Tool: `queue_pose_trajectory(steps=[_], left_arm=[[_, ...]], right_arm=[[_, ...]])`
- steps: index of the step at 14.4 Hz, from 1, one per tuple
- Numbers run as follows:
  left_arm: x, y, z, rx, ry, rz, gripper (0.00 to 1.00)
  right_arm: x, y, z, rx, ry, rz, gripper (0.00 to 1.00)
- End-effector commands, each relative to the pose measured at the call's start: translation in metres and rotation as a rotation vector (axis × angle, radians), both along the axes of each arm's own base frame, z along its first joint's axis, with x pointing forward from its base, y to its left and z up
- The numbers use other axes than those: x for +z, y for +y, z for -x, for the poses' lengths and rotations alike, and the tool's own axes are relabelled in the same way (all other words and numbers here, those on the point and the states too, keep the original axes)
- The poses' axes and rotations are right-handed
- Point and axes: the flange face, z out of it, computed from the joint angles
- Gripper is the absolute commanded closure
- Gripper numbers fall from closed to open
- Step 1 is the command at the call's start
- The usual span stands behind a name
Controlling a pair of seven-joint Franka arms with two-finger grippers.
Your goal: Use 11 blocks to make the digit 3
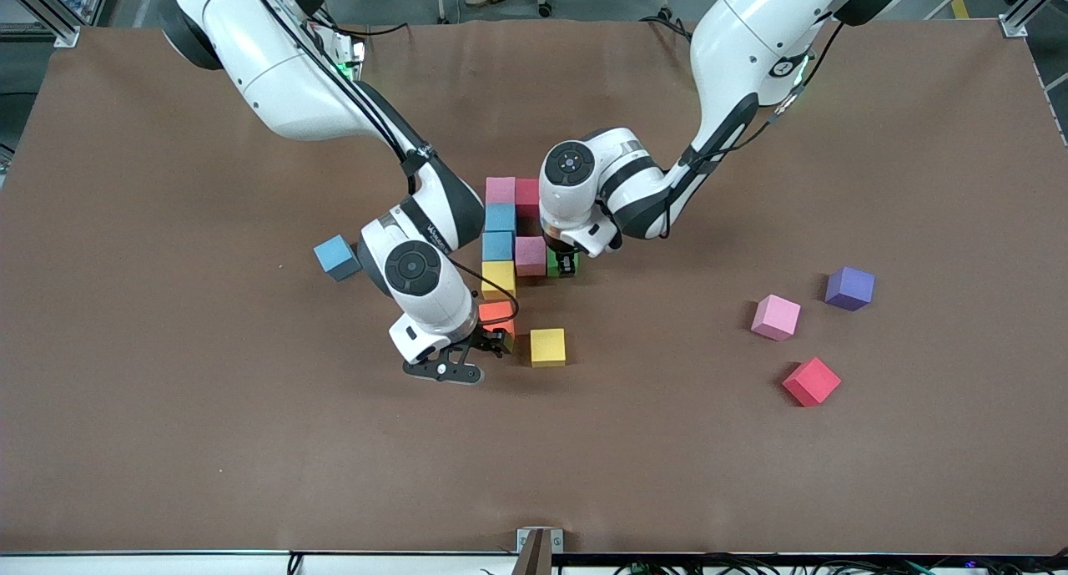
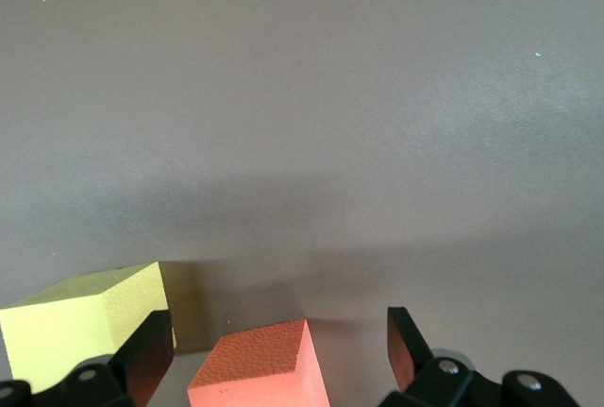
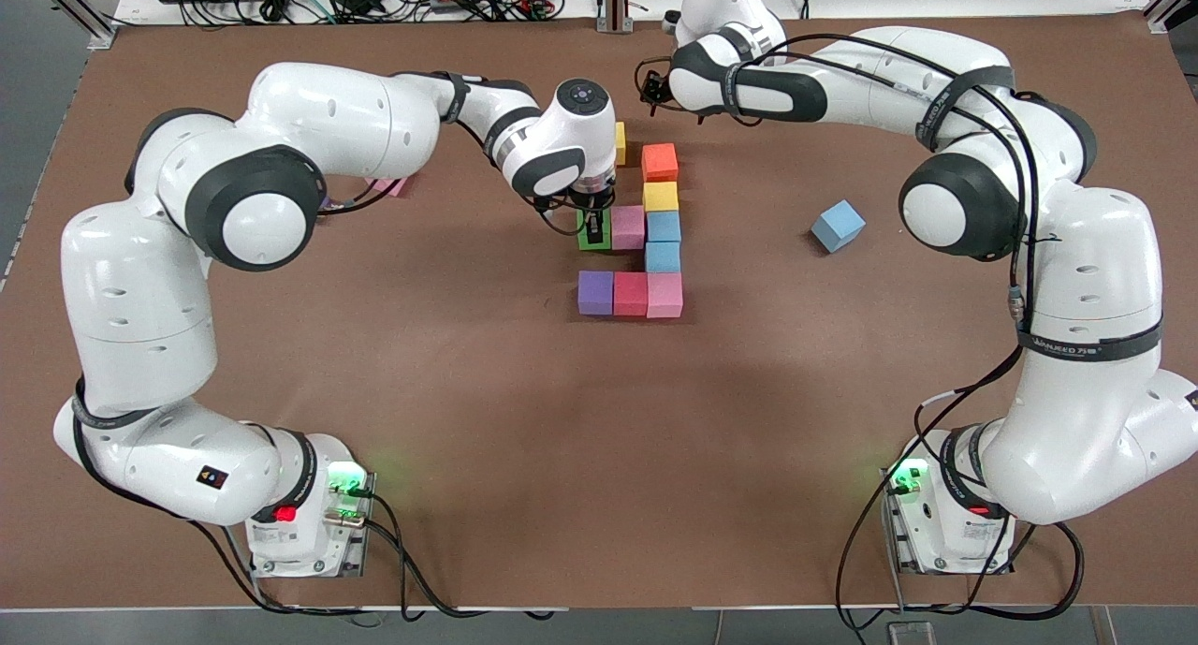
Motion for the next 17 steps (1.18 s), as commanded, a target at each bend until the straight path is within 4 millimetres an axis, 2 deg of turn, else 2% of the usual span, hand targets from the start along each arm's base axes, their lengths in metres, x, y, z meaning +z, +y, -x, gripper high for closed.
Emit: queue_pose_trajectory(steps=[1,4,6,8,9,10,15,17], left_arm=[[-0.003,-0.004,0.005,0.024,-0.018,-0.006,0.75],[-0.004,-0.003,0.005,0.017,-0.014,-0.012,0.65],[-0.004,-0.002,0.005,0.019,-0.012,-0.013,0.48],[-0.003,-0.003,0.004,0.019,-0.014,-0.011,0.27],[-0.005,-0.003,0.005,0.018,-0.012,-0.012,0.03],[-0.006,-0.004,0.005,0.015,-0.012,-0.012,0.0],[0.006,0.003,-0.005,-0.006,-0.024,-0.01,0.0],[0.02,0.005,-0.007,-0.008,-0.028,-0.037,0.0]], right_arm=[[0.002,0.002,-0.001,-0.007,0.001,0.007,0.0],[0.002,0.002,-0.001,-0.005,0.001,0.007,0.0],[0.002,0.002,-0.001,-0.006,0.001,0.006,0.0],[0.002,0.001,-0.002,-0.005,0.0,0.007,0.0],[0.001,0.0,-0.001,-0.005,0.002,0.008,0.0],[0.0,0.0,-0.001,-0.005,0.003,0.009,0.0],[-0.003,0.005,0.004,-0.004,0.012,0.009,0.0],[-0.01,0.007,0.01,0.002,0.027,0.016,0.0]])
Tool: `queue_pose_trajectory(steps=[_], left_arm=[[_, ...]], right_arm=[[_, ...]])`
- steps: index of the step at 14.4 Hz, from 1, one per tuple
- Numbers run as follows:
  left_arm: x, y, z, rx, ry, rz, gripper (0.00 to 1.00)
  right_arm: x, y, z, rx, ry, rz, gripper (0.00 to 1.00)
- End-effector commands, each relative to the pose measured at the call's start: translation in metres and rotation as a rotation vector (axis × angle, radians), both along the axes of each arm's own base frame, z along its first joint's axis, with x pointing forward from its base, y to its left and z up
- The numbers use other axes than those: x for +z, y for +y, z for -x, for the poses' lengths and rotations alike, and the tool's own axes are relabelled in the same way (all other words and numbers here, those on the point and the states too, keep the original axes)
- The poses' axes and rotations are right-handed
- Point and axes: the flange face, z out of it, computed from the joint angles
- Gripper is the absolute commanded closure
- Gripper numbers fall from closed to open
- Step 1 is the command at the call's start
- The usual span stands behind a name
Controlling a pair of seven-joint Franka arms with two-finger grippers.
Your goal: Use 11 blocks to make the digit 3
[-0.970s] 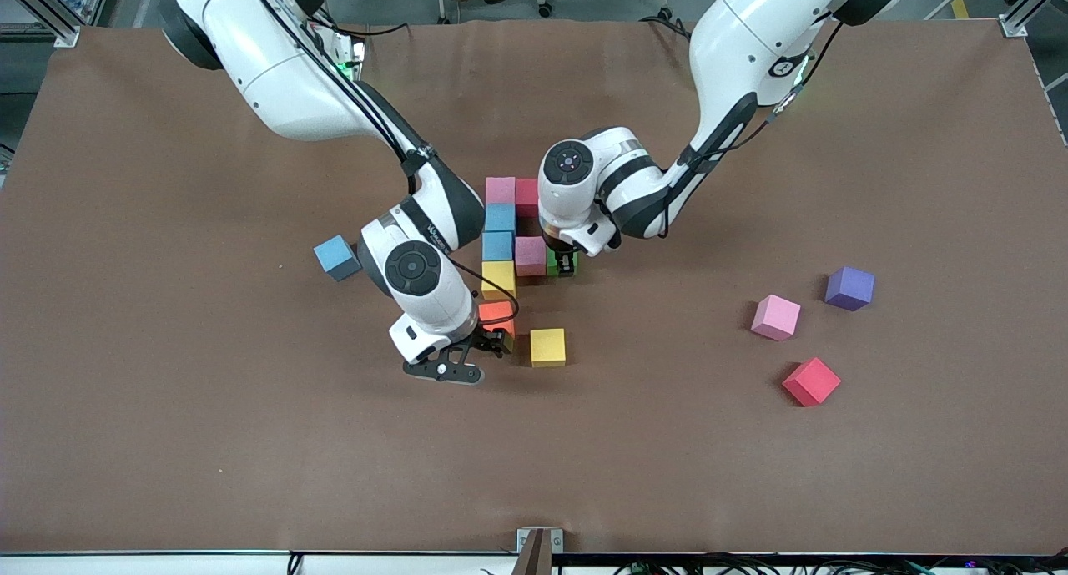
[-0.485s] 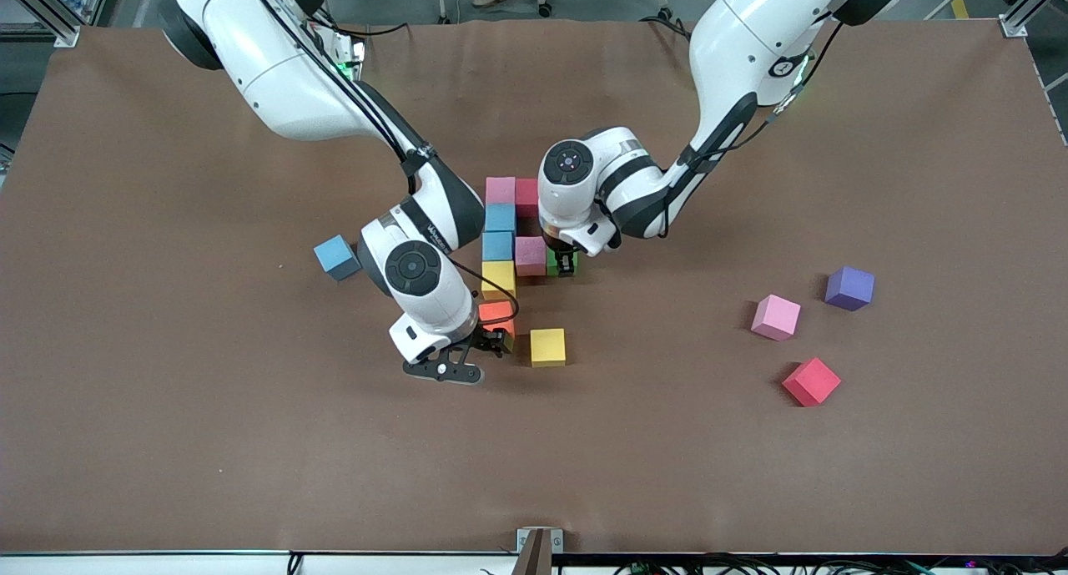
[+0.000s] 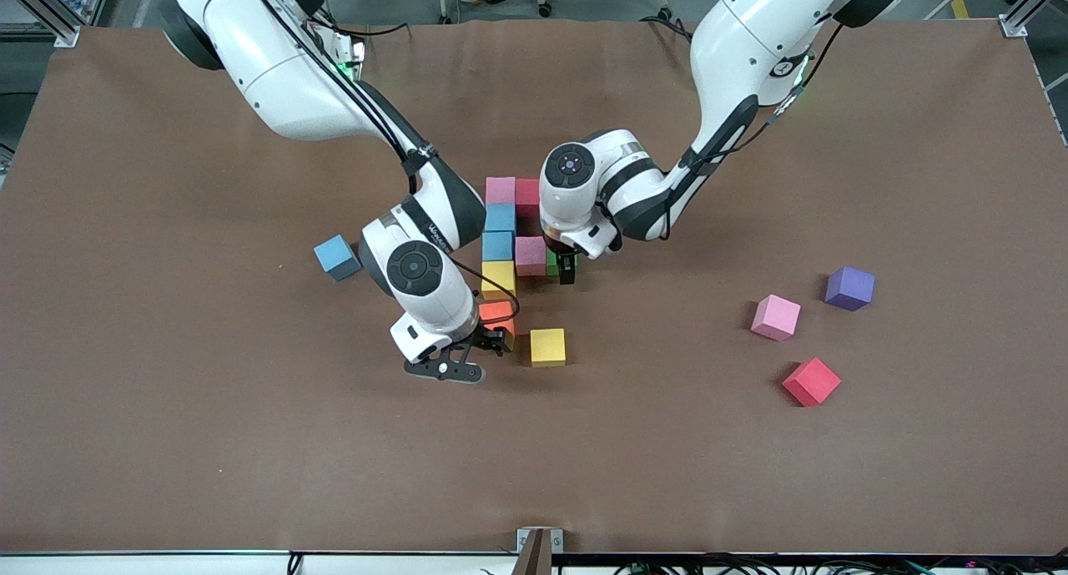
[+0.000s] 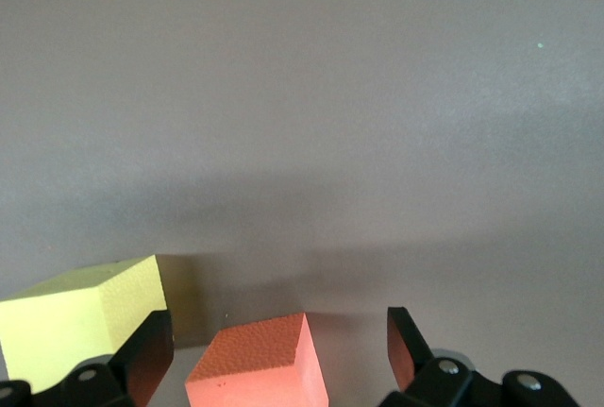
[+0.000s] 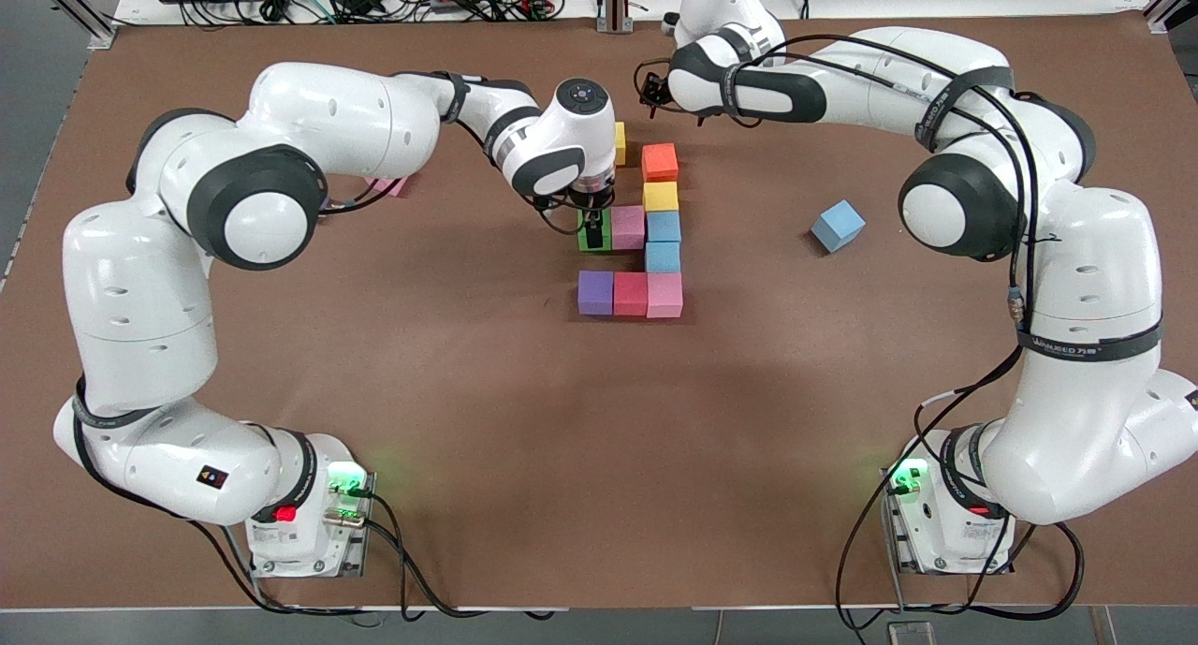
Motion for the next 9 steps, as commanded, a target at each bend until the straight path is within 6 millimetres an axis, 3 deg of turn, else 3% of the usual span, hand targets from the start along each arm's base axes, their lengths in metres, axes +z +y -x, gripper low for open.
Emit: queue_pose_trajectory(steps=[1,5,9], left_arm=[[0.03,0.004,-0.003,-0.002,-0.035,-0.04,0.0],[0.066,0.002,0.0,-0.043,-0.055,-0.059,0.0],[0.124,0.014,-0.026,-0.075,-0.05,-0.059,0.0]], right_arm=[[-0.009,0.005,0.008,-0.004,0.017,0.01,0.0],[-0.016,0.009,0.016,0.0,0.036,0.011,0.0],[-0.022,0.019,0.026,-0.009,0.048,0.015,0.0]])
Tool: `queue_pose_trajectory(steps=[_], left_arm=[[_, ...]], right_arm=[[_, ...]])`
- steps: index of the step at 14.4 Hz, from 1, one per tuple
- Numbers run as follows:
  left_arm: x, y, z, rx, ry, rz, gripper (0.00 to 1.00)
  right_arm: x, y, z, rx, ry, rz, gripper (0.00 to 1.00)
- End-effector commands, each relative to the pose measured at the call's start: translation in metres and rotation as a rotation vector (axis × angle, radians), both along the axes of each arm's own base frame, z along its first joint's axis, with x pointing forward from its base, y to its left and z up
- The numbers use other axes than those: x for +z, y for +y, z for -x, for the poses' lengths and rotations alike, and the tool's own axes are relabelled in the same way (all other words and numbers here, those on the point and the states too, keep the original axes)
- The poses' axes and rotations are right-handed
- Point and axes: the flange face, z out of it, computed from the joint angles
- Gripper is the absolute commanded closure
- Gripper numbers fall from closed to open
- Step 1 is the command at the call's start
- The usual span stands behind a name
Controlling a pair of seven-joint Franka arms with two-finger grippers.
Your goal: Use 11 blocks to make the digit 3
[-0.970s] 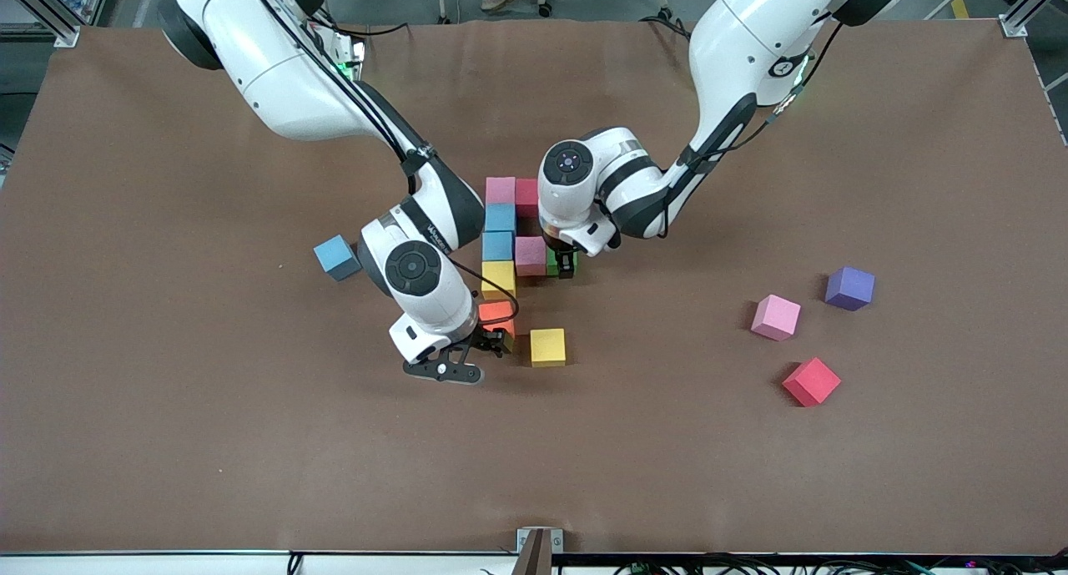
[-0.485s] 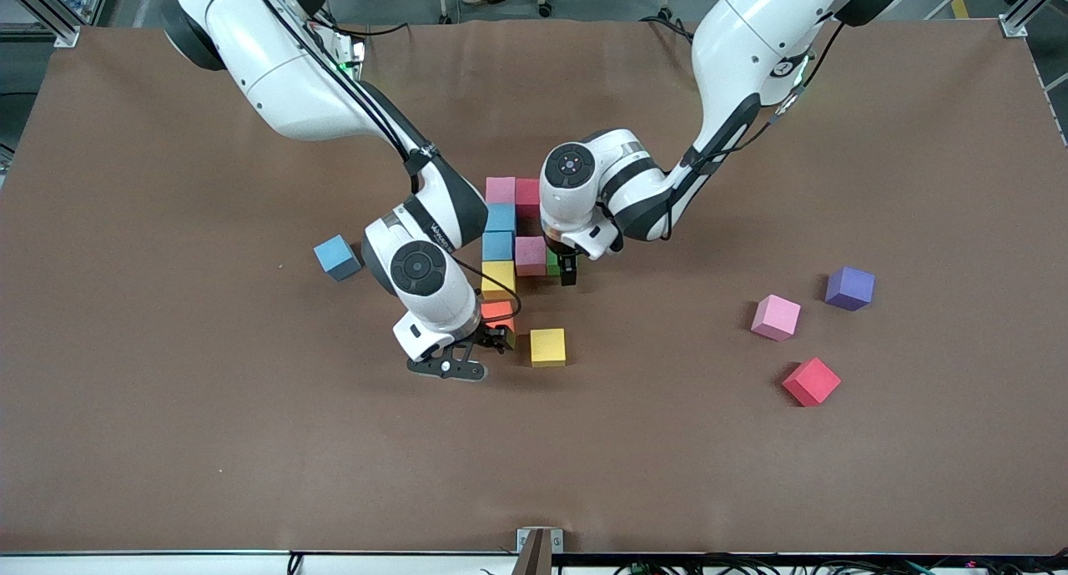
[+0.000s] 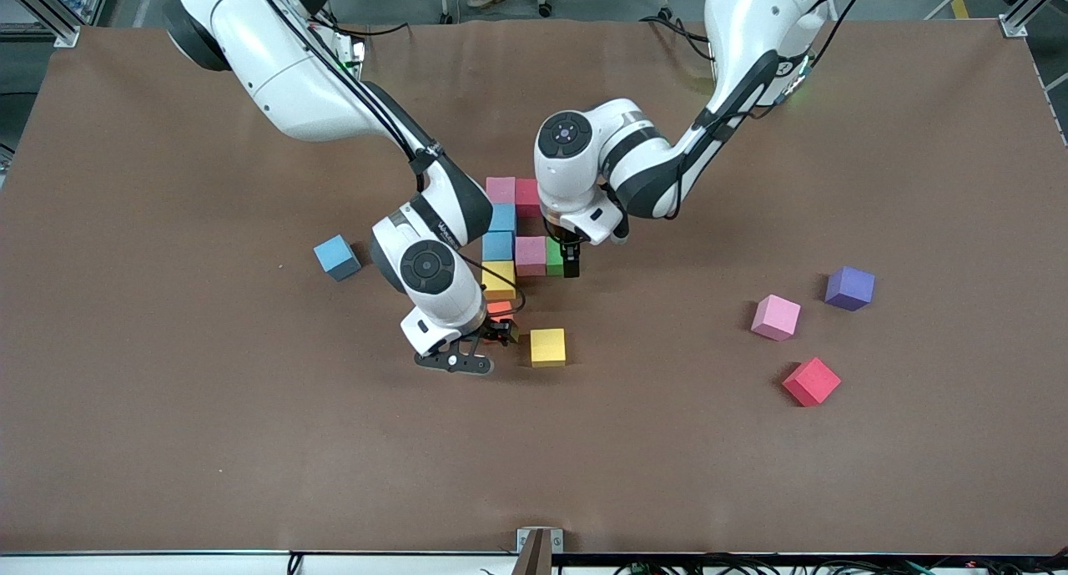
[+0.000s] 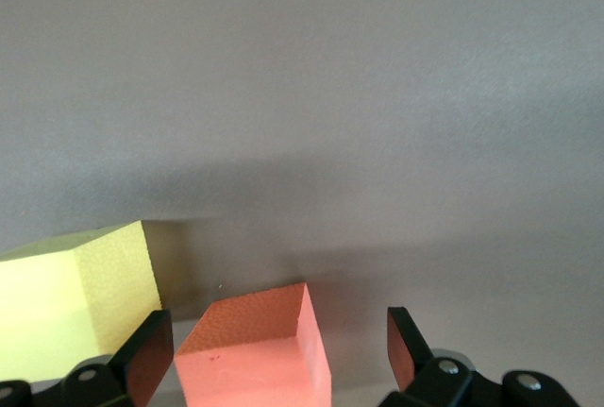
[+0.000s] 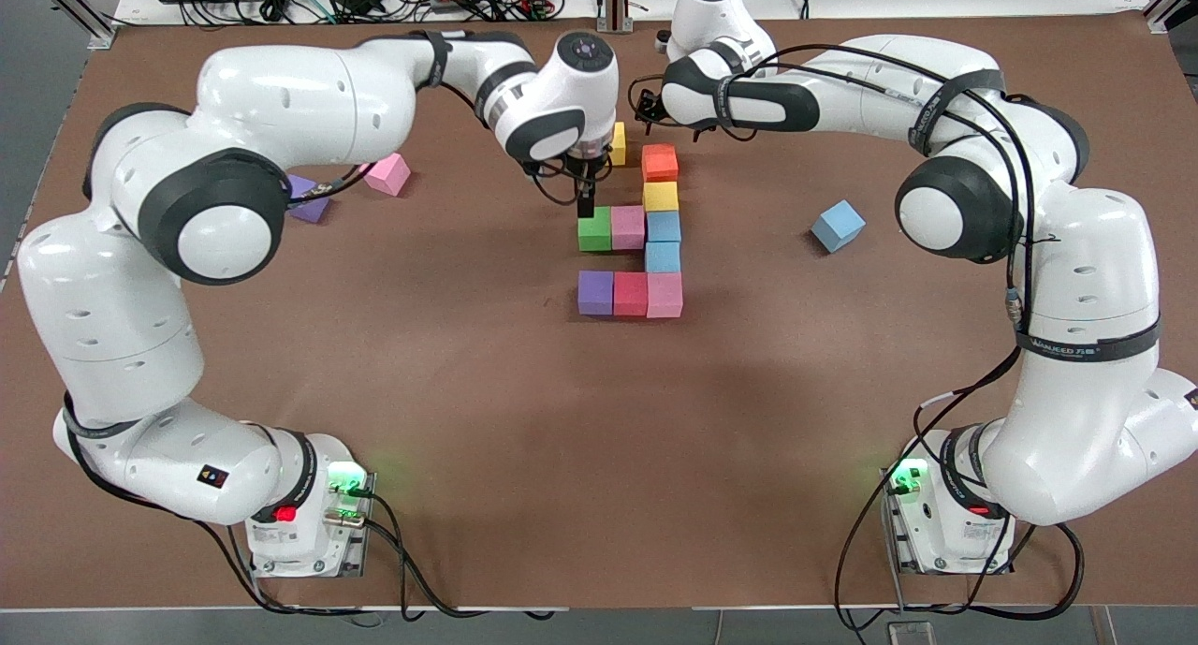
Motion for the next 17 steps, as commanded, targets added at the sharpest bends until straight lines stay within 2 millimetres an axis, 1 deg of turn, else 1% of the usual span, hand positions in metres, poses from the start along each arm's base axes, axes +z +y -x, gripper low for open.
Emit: queue_pose_trajectory(steps=[1,2,4,5,7,10,13,14,15,16,17], left_arm=[[0.044,0.009,-0.022,-0.042,0.013,0.006,0.0],[0.055,0.008,-0.029,-0.053,0.014,0.004,0.0],[0.064,0.017,-0.045,-0.075,0.018,-0.001,0.0],[0.065,0.028,-0.056,-0.082,0.017,-0.002,0.0],[0.069,0.049,-0.076,-0.106,0.011,0.0,0.0],[0.073,0.077,-0.101,-0.189,0.009,-0.001,0.0],[0.068,0.114,-0.128,-0.269,0.019,-0.009,0.0],[0.066,0.127,-0.136,-0.309,0.025,-0.011,0.0],[0.062,0.137,-0.142,-0.334,0.033,-0.013,0.0],[0.059,0.145,-0.149,-0.363,0.037,-0.012,0.0],[0.058,0.147,-0.155,-0.42,0.038,-0.007,0.0]], right_arm=[[-0.008,0.008,0.012,-0.012,0.016,0.009,0.0],[-0.011,0.008,0.014,-0.011,0.021,0.012,0.0],[-0.014,0.014,0.02,-0.012,0.027,0.016,0.0],[-0.017,0.015,0.023,-0.024,0.03,0.016,0.0],[-0.018,0.022,0.029,-0.02,0.031,0.016,0.0],[-0.018,0.025,0.031,-0.03,0.033,0.016,0.0],[-0.018,0.031,0.035,-0.032,0.033,0.016,0.0],[-0.018,0.031,0.035,-0.033,0.034,0.017,0.03],[-0.018,0.031,0.035,-0.032,0.034,0.018,0.12],[-0.018,0.031,0.035,-0.029,0.031,0.019,0.24],[-0.018,0.031,0.035,-0.027,0.03,0.02,0.4]])
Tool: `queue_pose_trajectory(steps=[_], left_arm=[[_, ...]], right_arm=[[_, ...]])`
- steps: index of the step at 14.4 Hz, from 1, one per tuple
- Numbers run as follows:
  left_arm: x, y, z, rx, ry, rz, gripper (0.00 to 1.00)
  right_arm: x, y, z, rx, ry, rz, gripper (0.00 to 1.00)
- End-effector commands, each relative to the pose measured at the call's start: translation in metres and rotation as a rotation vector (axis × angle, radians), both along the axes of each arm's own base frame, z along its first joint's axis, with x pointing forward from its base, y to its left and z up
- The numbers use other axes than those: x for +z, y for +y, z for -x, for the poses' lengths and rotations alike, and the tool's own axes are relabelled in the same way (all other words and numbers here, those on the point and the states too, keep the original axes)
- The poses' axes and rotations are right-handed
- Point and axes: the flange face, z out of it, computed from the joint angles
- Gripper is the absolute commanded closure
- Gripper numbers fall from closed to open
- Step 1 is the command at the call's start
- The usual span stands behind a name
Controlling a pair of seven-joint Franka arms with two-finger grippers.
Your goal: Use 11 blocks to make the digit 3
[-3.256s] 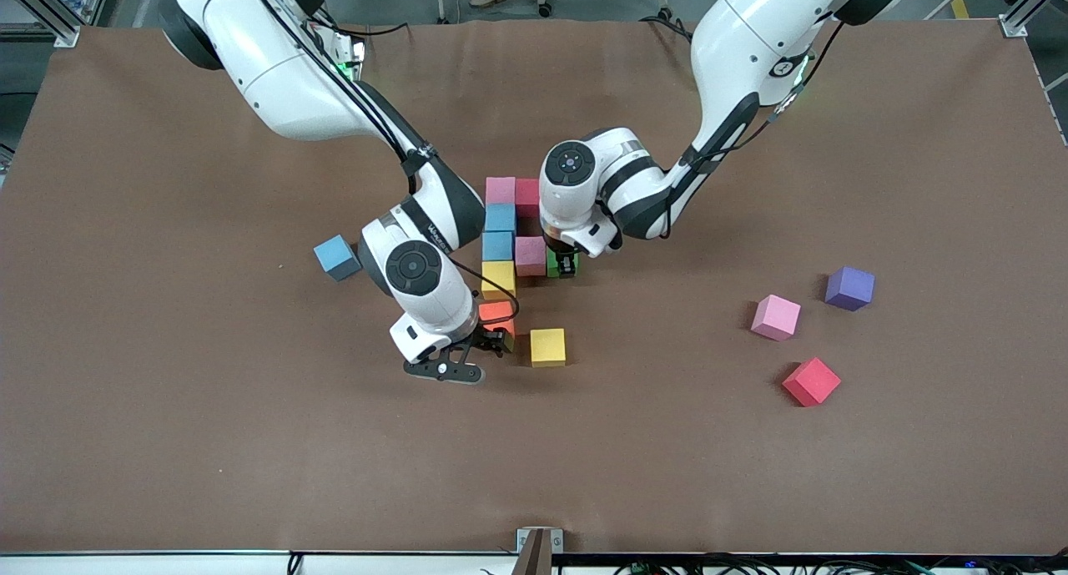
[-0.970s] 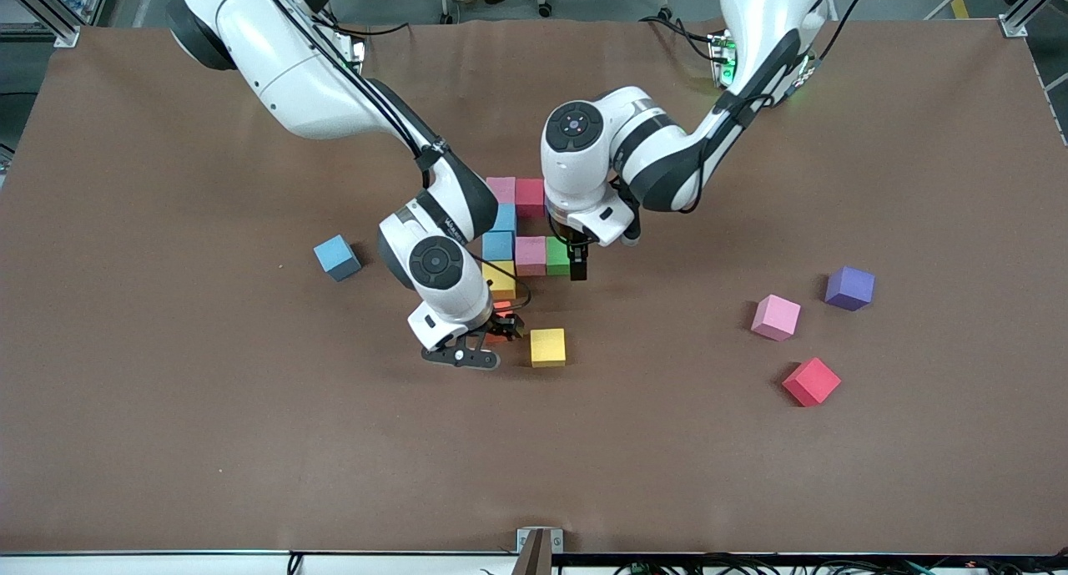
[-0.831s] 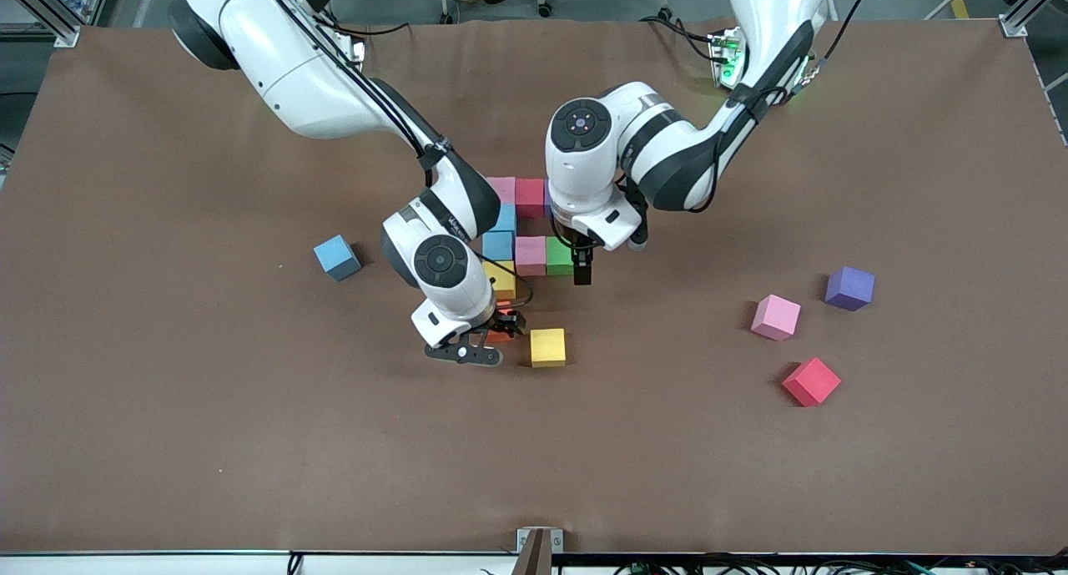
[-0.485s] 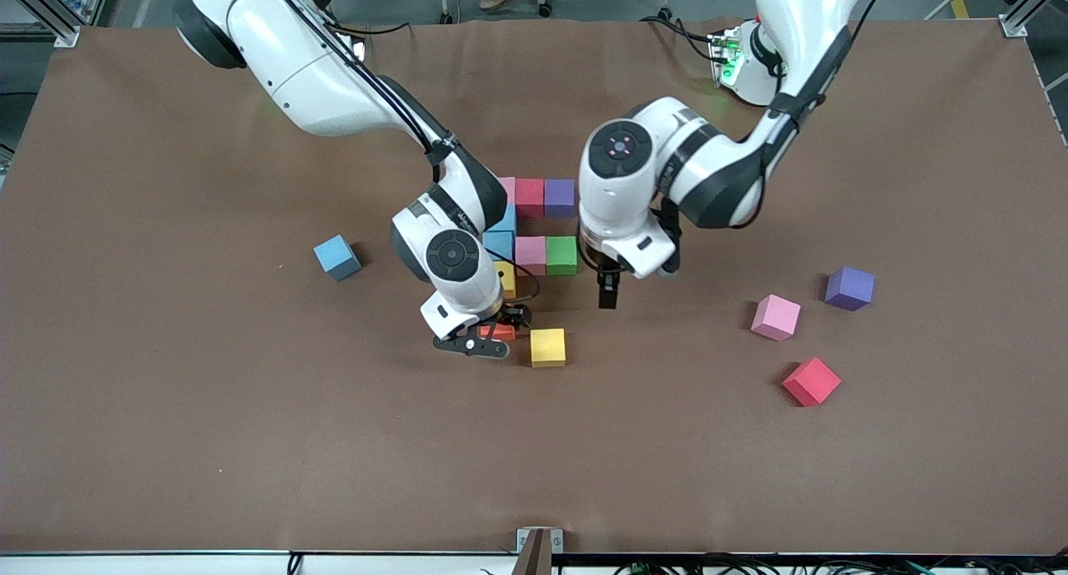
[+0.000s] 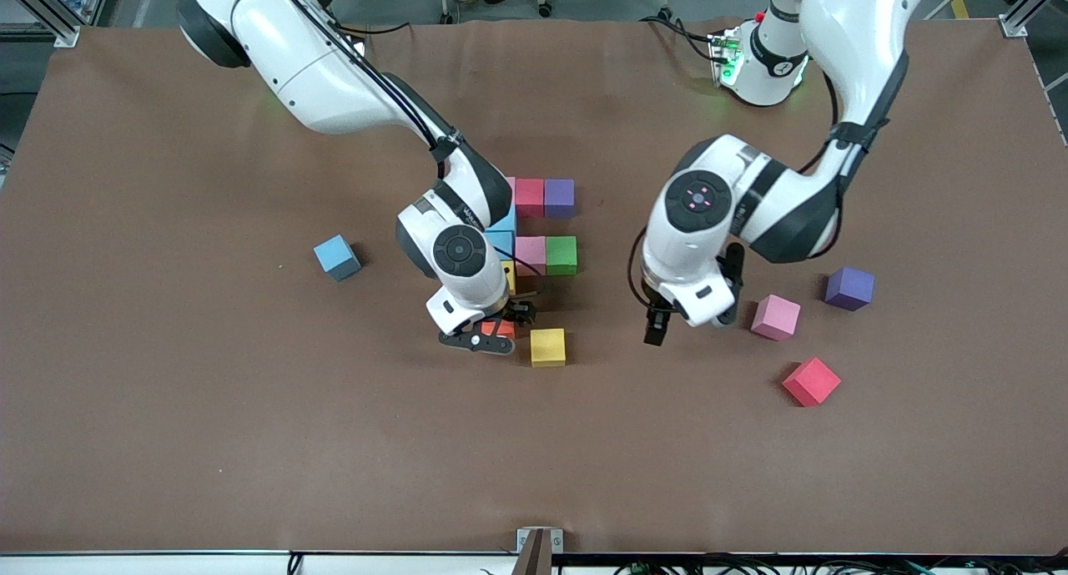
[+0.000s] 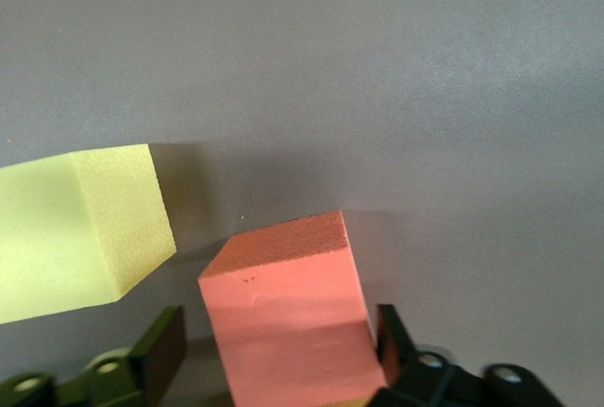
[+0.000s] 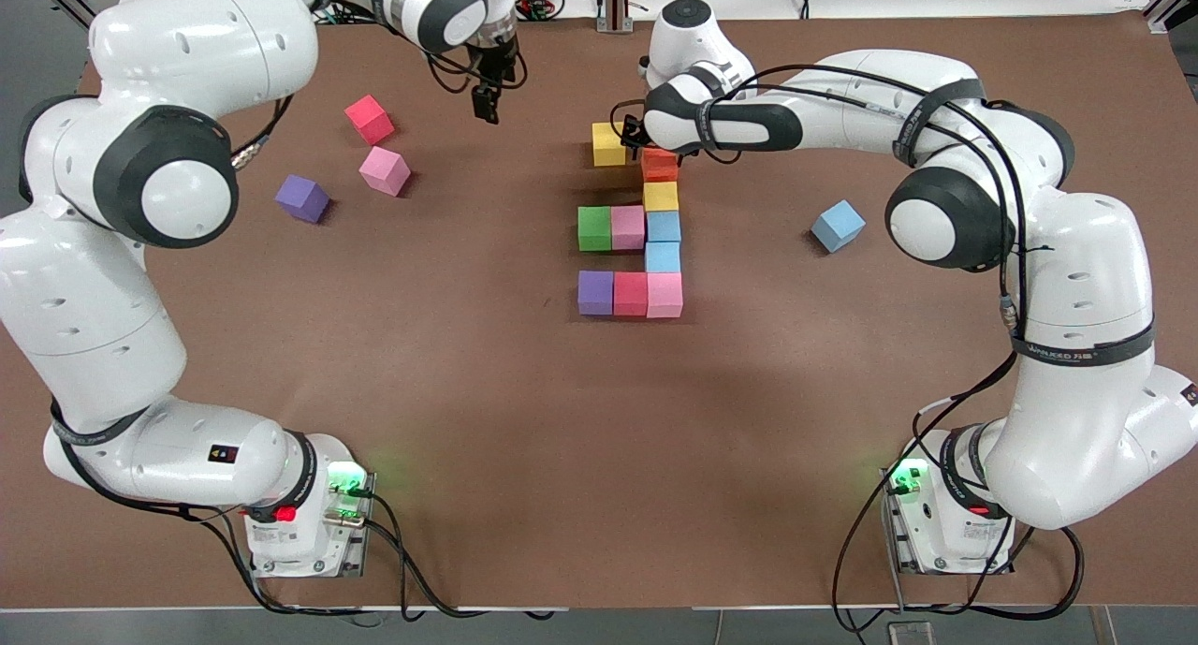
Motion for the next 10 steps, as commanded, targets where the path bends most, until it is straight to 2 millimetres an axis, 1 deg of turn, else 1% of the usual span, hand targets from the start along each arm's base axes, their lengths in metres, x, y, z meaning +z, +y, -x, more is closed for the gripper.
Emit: queue_pose_trajectory(steps=[1,2,3,4,5,6,7,9,10], left_arm=[[-0.002,0.005,-0.015,-0.152,0.022,0.013,0.0],[-0.004,0.006,-0.015,-0.214,0.03,0.013,0.0],[-0.006,0.018,-0.021,-0.237,0.032,0.005,0.0],[-0.007,0.037,-0.03,-0.225,0.035,0.001,0.0],[-0.008,0.051,-0.036,-0.239,0.037,0.0,0.0],[-0.009,0.055,-0.037,-0.289,0.043,-0.004,0.0],[-0.01,0.059,-0.038,-0.339,0.048,-0.006,0.0],[-0.021,0.065,-0.042,-0.406,0.063,-0.011,0.0],[-0.024,0.062,-0.041,-0.431,0.067,-0.007,0.0]], right_arm=[[0.0,0.001,0.002,-0.01,-0.009,0.004,0.57],[0.0,0.0,0.001,-0.01,-0.006,0.005,0.71],[-0.001,0.0,0.002,-0.009,-0.002,0.007,0.82],[-0.001,-0.001,0.002,-0.011,0.0,0.01,0.88],[-0.001,-0.001,0.004,-0.011,0.006,0.014,0.89],[-0.002,-0.001,0.005,-0.009,0.016,0.022,0.89],[0.0,-0.001,0.006,-0.009,0.019,0.026,0.89],[0.002,0.0,0.008,-0.004,0.028,0.034,0.89],[-0.001,0.0,0.011,0.002,0.032,0.038,0.89]])
